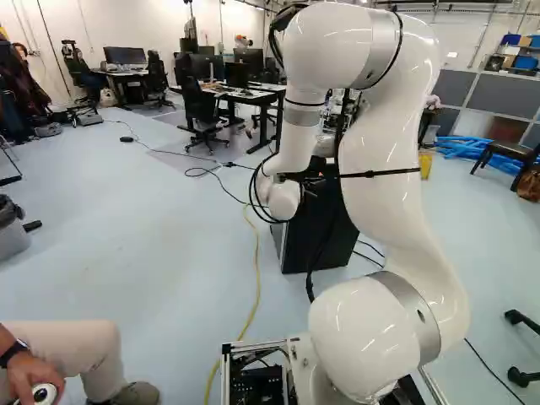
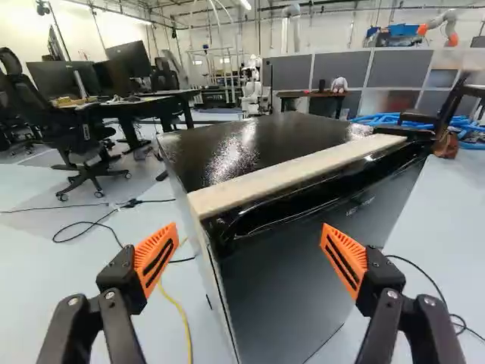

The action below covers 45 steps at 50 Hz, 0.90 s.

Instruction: Grab a drink from the fridge

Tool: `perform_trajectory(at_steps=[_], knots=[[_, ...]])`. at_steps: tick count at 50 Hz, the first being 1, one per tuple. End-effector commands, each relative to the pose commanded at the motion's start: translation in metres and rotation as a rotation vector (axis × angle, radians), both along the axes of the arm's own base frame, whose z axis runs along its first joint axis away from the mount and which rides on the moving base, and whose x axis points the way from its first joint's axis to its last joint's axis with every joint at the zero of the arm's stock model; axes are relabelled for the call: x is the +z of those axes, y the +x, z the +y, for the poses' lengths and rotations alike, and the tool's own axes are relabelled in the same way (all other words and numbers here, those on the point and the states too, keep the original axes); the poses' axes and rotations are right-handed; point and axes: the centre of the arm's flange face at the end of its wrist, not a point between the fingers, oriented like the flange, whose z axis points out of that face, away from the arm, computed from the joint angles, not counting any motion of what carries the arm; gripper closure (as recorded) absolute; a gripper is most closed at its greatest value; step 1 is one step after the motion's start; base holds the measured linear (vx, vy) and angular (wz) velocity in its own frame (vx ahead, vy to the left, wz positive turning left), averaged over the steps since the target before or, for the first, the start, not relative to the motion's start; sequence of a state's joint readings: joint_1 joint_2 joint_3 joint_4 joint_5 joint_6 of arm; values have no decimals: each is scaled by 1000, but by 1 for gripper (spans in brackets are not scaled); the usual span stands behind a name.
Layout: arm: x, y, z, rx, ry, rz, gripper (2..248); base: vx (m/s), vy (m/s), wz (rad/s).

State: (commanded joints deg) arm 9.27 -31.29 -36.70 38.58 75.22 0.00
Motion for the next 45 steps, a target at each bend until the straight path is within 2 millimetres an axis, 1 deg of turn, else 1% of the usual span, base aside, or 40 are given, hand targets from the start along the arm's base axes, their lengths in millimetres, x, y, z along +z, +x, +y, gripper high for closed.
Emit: perform_trajectory(at_steps=[26,45], knots=[[-5,5,-1,-61,27,25,3,0,0,0],[-5,1,2,-111,35,27,3,0,0,0]])
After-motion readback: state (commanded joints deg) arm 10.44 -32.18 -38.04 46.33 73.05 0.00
